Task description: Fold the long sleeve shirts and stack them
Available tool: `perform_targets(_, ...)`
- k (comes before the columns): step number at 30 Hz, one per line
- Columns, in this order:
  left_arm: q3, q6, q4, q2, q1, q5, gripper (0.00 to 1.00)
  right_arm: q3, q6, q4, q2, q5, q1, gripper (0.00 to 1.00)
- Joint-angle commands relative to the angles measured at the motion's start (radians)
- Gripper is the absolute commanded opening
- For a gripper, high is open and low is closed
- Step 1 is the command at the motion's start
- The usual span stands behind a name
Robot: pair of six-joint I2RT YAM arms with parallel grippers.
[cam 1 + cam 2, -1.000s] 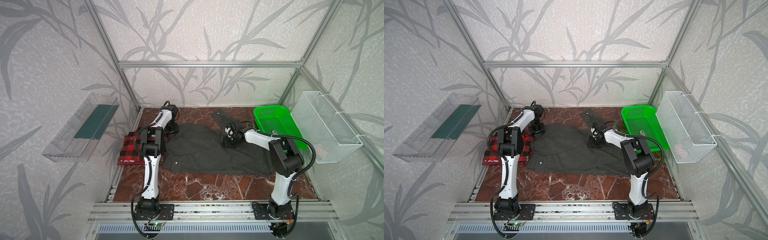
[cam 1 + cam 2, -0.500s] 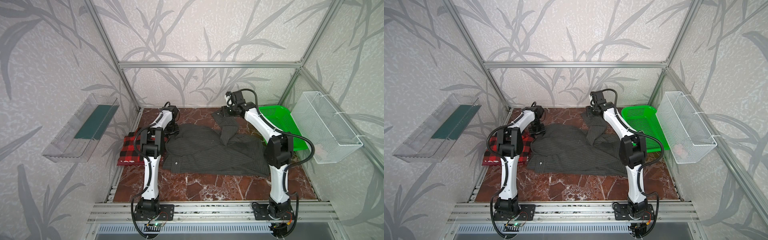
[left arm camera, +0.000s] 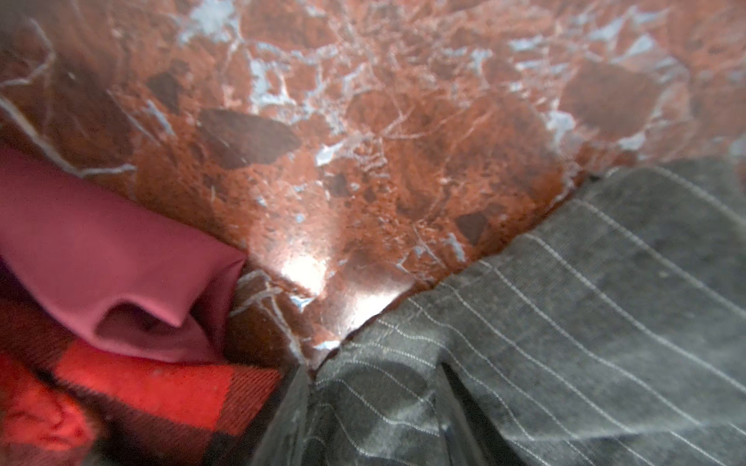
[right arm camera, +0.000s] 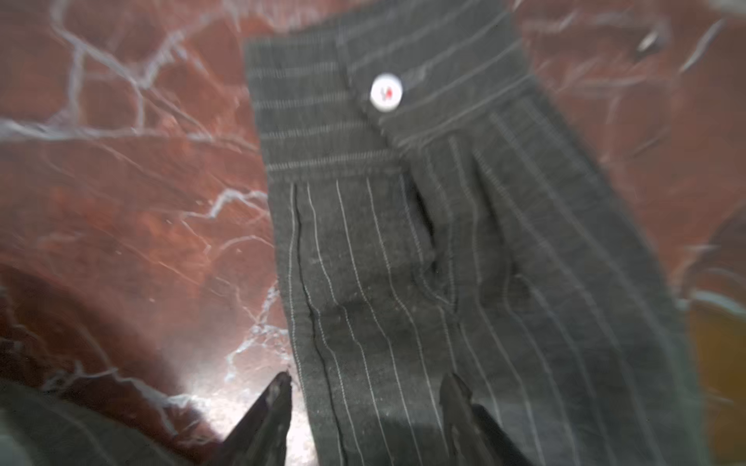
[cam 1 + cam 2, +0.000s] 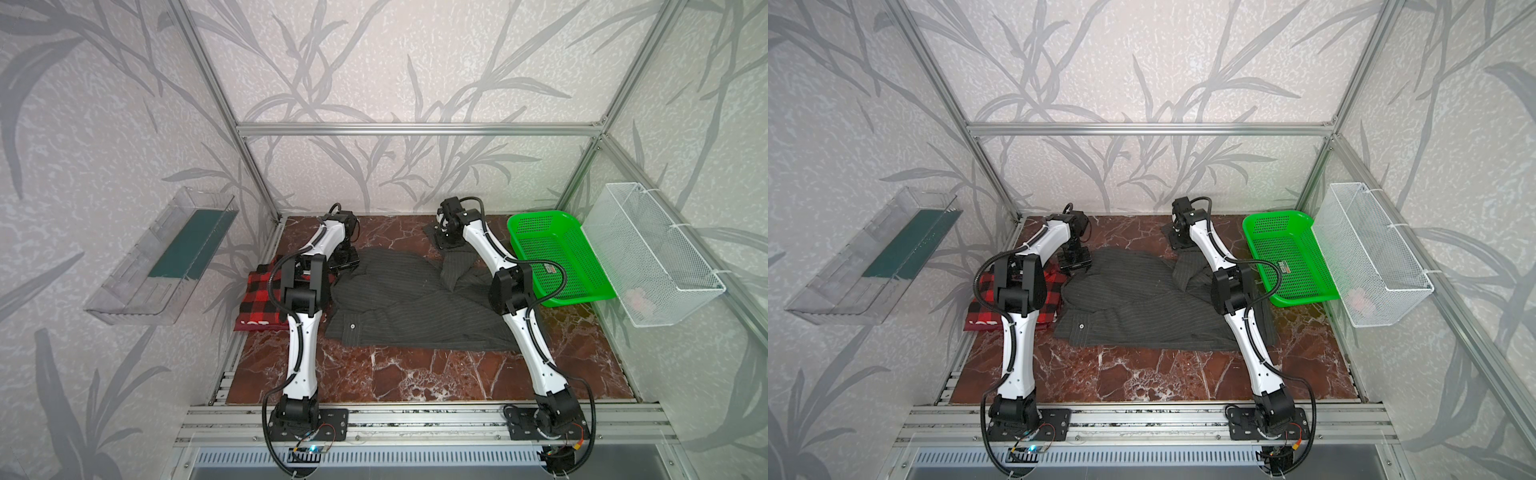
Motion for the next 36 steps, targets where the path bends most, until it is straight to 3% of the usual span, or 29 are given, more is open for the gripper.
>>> perform_targets(1,0.014,0.001,-0.024,-0.042,-0.005,0.005,0.53,0.039,0.002,-0.034,0.022,-0.033,-0.002,0.60)
perform_targets(6,0.022,0.001,-0.024,-0.040,-0.005,0.008,0.53,0.080,-0.009,-0.072,0.085,-0.031,0.013,0.52)
perform_targets(11,0.025,0.003,-0.025,-0.042,-0.005,0.008,0.53,0.054,-0.013,-0.059,0.078,-0.044,0.014,0.22)
perform_targets(16,0.026,0.004,-0.025,-0.045,-0.004,0.010,0.53,0.076,-0.030,-0.032,0.022,-0.059,0.015,0.00)
perform_targets(24,0.015,0.007,-0.026,-0.054,-0.005,0.008,0.52,0.052,-0.014,0.025,-0.121,-0.122,0.008,0.00)
perform_targets(33,0.009,0.007,-0.018,-0.071,-0.005,0.011,0.52,-0.109,0.017,0.052,-0.234,-0.137,0.031,0.00)
perform_targets(34,0.010,0.006,-0.018,-0.069,-0.005,0.011,0.53,-0.126,0.014,0.078,-0.239,-0.131,0.036,0.10)
perform_targets(35,0.010,0.005,-0.018,-0.067,-0.005,0.012,0.53,-0.143,0.007,0.108,-0.241,-0.120,0.043,0.29)
perform_targets(36,0.010,0.004,-0.018,-0.068,-0.004,0.015,0.52,-0.140,0.000,0.116,-0.234,-0.118,0.048,0.41)
